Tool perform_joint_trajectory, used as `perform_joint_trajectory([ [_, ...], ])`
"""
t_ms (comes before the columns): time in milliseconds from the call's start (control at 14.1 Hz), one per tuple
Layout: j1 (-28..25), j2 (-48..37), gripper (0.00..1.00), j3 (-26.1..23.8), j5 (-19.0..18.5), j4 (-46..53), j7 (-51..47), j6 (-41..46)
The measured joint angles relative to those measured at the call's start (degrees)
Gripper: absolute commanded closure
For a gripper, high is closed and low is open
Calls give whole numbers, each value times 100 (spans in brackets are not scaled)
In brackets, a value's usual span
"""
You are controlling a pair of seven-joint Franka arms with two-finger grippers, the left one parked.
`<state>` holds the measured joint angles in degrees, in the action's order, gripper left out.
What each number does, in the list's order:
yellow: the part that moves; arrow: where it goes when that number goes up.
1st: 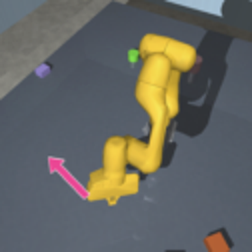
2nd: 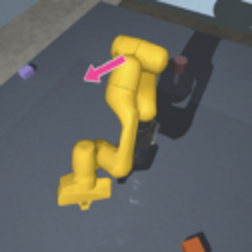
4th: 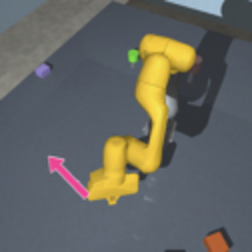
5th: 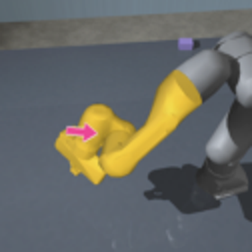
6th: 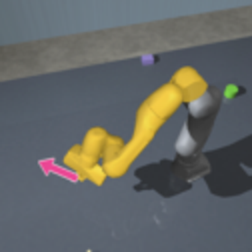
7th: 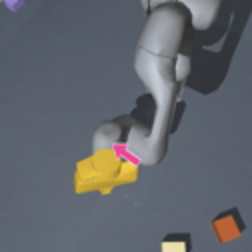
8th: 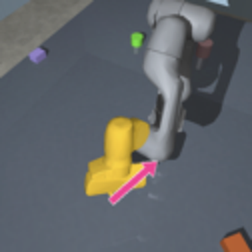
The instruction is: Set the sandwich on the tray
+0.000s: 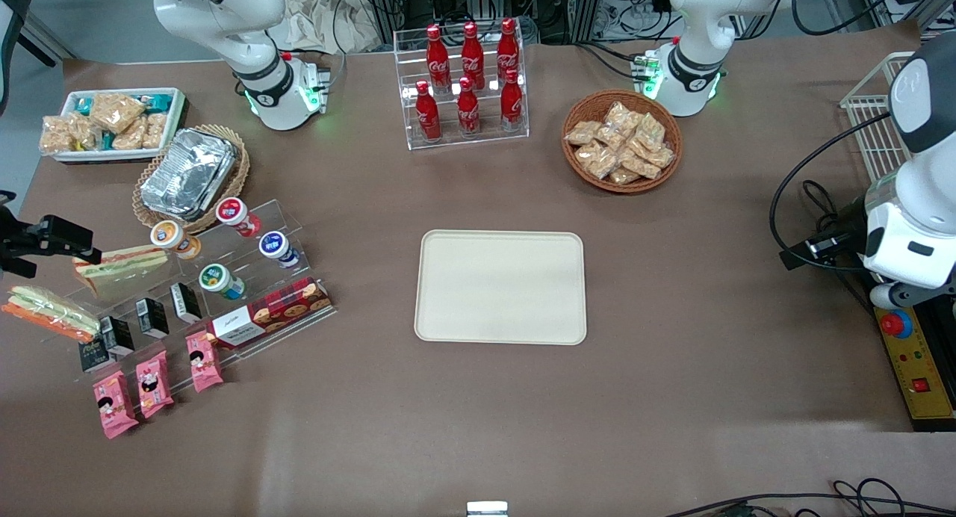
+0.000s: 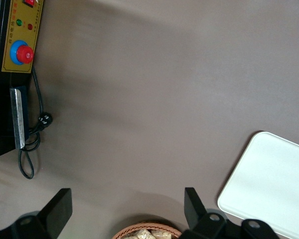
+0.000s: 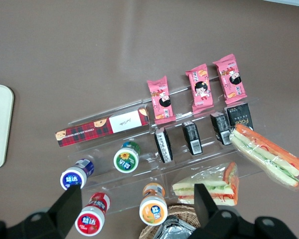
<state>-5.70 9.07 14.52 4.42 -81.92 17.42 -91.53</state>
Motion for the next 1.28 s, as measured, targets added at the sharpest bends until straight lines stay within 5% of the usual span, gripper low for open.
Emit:
perform_joint_trajectory([
  [780,64,13,0,49,-2,-123,42,18],
  [1277,755,-10,0,203,-11,-195,907,246],
])
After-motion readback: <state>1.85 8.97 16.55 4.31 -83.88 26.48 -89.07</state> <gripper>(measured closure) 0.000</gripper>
